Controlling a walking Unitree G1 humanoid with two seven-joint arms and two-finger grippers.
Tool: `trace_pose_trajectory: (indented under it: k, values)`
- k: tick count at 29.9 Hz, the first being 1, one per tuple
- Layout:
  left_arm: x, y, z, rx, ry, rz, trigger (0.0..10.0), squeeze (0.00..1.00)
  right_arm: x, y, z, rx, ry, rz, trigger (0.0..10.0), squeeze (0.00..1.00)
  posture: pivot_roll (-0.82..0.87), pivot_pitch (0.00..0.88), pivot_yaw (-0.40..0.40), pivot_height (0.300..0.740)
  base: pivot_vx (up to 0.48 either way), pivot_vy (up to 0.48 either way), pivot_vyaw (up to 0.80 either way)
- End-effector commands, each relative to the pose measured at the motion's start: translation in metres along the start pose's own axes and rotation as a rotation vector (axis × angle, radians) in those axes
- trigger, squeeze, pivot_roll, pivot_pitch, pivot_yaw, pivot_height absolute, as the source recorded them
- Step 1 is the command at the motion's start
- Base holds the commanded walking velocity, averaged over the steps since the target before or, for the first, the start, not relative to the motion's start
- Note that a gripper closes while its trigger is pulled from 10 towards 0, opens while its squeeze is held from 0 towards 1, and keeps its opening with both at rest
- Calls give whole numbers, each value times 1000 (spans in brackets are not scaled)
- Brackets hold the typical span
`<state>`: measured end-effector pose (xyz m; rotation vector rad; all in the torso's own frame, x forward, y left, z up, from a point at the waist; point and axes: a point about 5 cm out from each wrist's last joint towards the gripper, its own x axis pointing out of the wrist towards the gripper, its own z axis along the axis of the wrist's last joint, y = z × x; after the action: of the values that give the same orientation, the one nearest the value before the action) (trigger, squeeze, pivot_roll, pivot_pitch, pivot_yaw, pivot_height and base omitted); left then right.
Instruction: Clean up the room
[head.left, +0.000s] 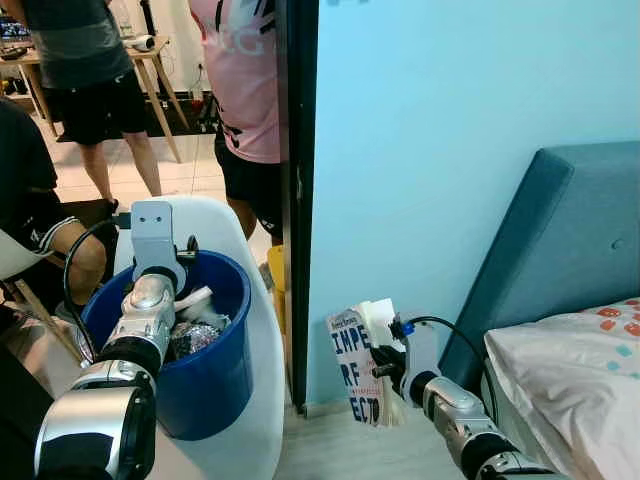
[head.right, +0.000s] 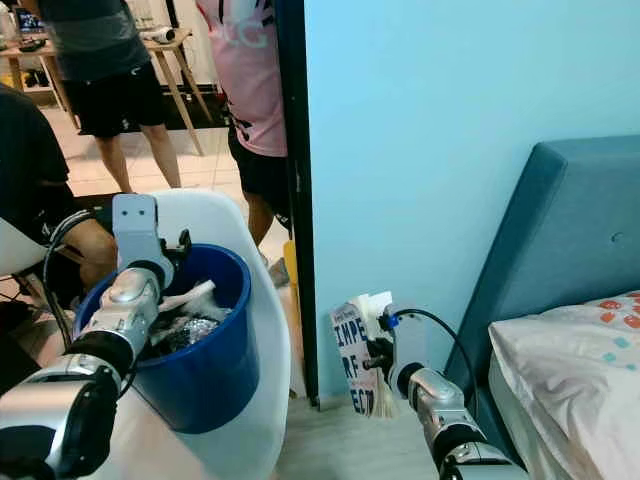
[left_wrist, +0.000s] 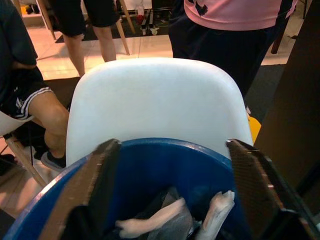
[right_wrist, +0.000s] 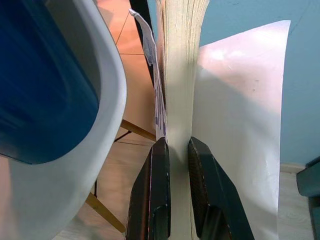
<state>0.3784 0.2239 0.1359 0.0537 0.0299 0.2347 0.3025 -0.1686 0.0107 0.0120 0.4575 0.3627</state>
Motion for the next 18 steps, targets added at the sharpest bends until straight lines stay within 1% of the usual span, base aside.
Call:
trace_pose_trajectory:
  k: [1, 2, 4, 6, 7, 8, 9, 11, 14, 17, 18]
  values:
    - [3, 4, 7, 17, -25, 13, 10000, 1000, 1, -2, 10, -1, -43, -5, 10000, 0, -82, 0, -25, 740, 0, 0, 0]
    - [4, 5, 11, -20, -37, 22, 10000, 1000, 1, -3, 11, 0, -48, -7, 10000, 0, -81, 0, -25, 740, 0, 0, 0]
    - [4, 6, 13, -52, -40, 32, 10000, 1000, 1, -4, 12, 1, -52, -8, 10000, 0, -81, 0, -25, 740, 0, 0, 0]
    - [5, 7, 13, -64, -39, 37, 10000, 1000, 1, -4, 12, 1, -53, -9, 10000, 0, -81, 0, -25, 740, 0, 0, 0]
    - [5, 7, 14, -80, -40, 36, 10000, 0, 2, -4, 13, 3, -57, -9, 10000, 0, -79, 0, -24, 740, 0, 0, 0]
    - [5, 5, 15, -98, -43, 23, 10000, 0, 2, -4, 14, 7, -66, -9, 10000, 0, -78, 0, -24, 740, 0, 0, 0]
    - [5, 5, 15, -98, -43, 23, 10000, 0, 2, -4, 14, 7, -66, -9, 10000, 0, -78, 0, -24, 740, 0, 0, 0]
    - [4, 0, 14, -133, -42, -12, 10000, 0, 2, -4, 18, 15, -84, -7, 10000, 0, -71, 0, -25, 740, 0, 0, 0]
    - [4, -2, 13, -136, -40, -27, 10000, 0, 3, -4, 20, 15, -93, -5, 10000, 0, -72, 0, -20, 740, 0, 0, 0]
    - [2, -5, 12, -130, -46, -44, 10000, 0, 4, -4, 25, 17, -111, -5, 10000, 0, -71, 0, -19, 740, -297, 0, 0]
    - [1, -7, 11, -114, -45, -49, 10000, 0, 4, -5, 28, 22, -124, -4, 10000, 0, -66, 0, -24, 740, -337, 0, 0]
